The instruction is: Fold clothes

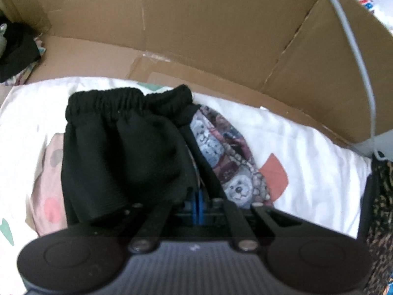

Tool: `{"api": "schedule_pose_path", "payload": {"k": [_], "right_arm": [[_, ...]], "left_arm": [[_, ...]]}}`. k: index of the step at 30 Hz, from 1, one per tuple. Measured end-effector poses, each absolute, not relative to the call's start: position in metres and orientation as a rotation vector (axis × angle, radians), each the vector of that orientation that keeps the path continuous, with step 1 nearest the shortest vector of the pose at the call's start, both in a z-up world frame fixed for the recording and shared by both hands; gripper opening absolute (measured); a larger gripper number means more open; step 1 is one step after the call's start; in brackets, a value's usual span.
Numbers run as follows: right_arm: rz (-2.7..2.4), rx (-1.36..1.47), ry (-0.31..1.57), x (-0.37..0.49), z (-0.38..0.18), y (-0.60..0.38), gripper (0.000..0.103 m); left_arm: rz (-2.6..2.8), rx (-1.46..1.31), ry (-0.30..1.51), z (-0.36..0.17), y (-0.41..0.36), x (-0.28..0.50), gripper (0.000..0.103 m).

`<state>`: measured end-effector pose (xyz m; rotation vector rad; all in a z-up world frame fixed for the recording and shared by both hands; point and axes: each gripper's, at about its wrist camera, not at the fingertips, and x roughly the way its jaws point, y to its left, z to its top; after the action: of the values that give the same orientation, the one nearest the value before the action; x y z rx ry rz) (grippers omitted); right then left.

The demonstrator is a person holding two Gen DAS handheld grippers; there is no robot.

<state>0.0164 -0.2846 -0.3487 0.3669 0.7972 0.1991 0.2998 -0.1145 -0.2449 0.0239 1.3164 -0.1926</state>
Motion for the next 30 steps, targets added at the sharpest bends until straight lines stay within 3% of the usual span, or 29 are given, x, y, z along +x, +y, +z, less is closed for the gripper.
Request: {"api": "schedule_pose_path", "payload": {"k": [10,30], "right_arm": [[0.133,0.388,0.732,0.008,-0.332,-0.292,0.0],[0.018,0.387,0.847,0.008,-0.35,-0.297,0.003]], "left_arm": [[-0.302,-0.065,1.237,-0.214,-0.122,0.299,0.002],[-0.346,0.009,1.227,-0.289,-0.159,0.316,0.004]]}}
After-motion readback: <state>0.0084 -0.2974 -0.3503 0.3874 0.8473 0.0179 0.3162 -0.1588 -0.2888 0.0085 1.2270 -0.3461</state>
